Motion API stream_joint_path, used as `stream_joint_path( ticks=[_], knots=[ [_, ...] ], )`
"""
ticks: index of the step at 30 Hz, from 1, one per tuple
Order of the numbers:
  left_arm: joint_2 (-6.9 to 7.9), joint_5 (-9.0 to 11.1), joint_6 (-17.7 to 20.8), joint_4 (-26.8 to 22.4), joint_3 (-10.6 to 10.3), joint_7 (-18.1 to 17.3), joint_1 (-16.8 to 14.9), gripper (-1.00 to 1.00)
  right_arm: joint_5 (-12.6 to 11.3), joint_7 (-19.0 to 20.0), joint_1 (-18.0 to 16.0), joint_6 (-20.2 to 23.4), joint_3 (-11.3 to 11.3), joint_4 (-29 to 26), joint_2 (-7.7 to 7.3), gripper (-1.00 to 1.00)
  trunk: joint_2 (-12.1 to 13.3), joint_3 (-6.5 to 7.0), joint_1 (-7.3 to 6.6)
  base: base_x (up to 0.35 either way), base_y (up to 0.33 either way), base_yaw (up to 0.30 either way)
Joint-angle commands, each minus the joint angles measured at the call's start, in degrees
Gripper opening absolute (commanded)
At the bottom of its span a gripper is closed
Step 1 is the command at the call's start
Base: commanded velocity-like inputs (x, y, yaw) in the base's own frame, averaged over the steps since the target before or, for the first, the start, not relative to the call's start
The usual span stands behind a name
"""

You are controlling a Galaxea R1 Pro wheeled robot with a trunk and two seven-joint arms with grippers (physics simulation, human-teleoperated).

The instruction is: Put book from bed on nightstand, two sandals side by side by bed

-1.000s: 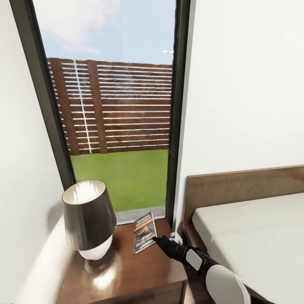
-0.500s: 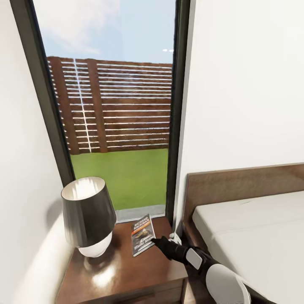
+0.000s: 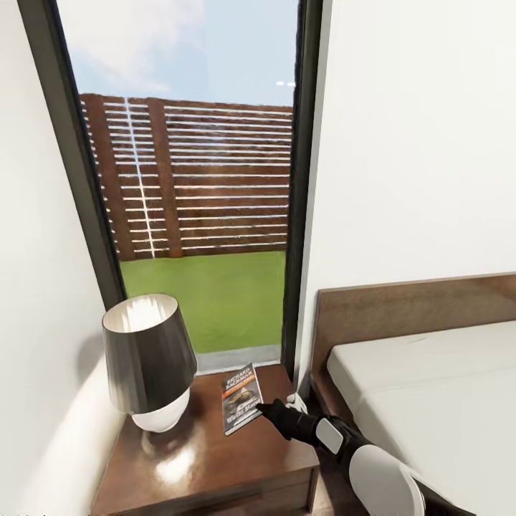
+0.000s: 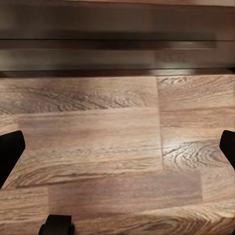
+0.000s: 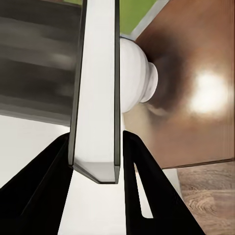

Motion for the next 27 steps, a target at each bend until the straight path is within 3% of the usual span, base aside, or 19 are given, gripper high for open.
stream_joint_path(
  ticks=[1, 13, 20, 27],
  knots=[
    [0.03, 0.59, 0.26, -0.10, -0.19, 0.34, -0.02, 1.00, -0.37, -0.05, -0.04, 0.55, -0.15, -0.13, 0.01, -1.00, -0.45, -0.25, 0.22, 0.000, 0.000, 0.000],
    [0.03, 0.53, 0.26, -0.13, -0.19, 0.30, -0.02, 1.00, -0.59, -0.40, -1.05, 3.87, -0.21, -0.20, -0.35, -1.00, -5.26, -2.40, 2.86, 0.000, 0.000, 0.000],
    [0.03, 0.38, 0.26, -0.11, -0.19, 0.31, -0.02, 1.00, -3.24, -0.44, -1.17, 5.11, -0.23, -0.17, -0.49, -1.00, -8.07, -3.66, 4.39, 0.000, 0.000, 0.000],
    [0.03, 0.39, 0.26, -0.11, -0.19, 0.36, -0.02, 1.00, -4.23, -0.58, -1.19, 5.38, -0.24, -0.17, -0.55, -1.00, -10.88, -4.91, 5.93, 0.000, 0.000, 0.000]
  ],
)
